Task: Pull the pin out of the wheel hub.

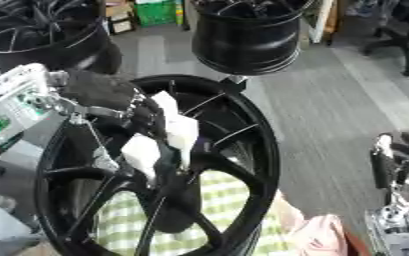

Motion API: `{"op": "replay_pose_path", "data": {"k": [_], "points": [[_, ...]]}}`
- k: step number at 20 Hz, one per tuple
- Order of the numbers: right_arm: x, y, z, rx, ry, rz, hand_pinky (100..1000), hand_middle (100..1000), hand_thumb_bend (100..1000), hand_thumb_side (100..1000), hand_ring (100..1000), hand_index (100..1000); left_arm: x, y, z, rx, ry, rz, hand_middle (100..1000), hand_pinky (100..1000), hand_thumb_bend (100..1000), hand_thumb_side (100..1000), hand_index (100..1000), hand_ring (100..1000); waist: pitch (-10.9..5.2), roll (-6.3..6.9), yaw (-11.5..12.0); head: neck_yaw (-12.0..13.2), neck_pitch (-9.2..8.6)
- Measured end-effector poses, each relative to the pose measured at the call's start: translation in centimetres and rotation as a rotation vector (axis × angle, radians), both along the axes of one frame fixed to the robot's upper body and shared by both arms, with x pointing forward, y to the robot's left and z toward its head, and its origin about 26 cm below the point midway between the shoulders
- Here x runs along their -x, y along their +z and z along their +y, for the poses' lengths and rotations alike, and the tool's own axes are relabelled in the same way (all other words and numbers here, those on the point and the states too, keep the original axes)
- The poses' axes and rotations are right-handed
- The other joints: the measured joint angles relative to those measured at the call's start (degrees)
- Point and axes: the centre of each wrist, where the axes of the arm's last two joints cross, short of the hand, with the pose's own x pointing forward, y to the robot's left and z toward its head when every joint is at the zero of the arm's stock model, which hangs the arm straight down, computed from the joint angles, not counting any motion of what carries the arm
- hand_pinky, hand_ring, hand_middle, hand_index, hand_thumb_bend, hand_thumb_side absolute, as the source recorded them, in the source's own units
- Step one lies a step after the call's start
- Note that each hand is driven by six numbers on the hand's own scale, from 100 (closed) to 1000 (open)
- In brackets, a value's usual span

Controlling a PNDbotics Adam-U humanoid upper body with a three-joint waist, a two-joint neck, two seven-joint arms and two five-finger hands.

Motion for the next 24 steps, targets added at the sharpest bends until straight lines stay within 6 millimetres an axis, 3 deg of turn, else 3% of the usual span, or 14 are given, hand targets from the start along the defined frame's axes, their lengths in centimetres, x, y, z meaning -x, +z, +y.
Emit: {"op": "replay_pose_path", "data": {"k": [10,11,16,20,24], "points": [[0.0,0.0,0.0,0.000,0.000,0.000,569,659,100,631,594,857,-0.3,-0.4,0.3,-0.004,0.016,0.010,524,588,236,373,692,497,-0.07,0.00,0.0,0.0,0.00],[0.0,0.0,0.0,0.000,0.000,0.000,569,659,100,631,594,857,-0.4,-0.4,0.4,-0.001,0.019,0.015,491,571,176,339,661,469,-0.11,0.00,0.0,0.0,0.00],[0.0,0.0,0.0,0.000,0.000,0.000,569,659,100,630,594,857,-0.6,-0.2,0.7,0.035,0.028,0.047,429,544,100,246,598,415,-0.15,0.00,0.0,0.0,0.00],[0.0,0.0,0.0,0.000,0.000,0.001,569,659,100,629,594,857,-0.7,1.0,1.2,0.116,0.026,0.086,434,552,100,248,605,419,-0.15,-0.04,0.1,0.0,0.00],[0.0,-0.2,-0.1,-0.001,-0.002,0.006,569,659,100,628,594,857,-0.7,4.0,2.0,0.223,0.010,0.089,447,571,100,253,611,433,-0.25,-0.06,0.2,0.0,0.00]]}}
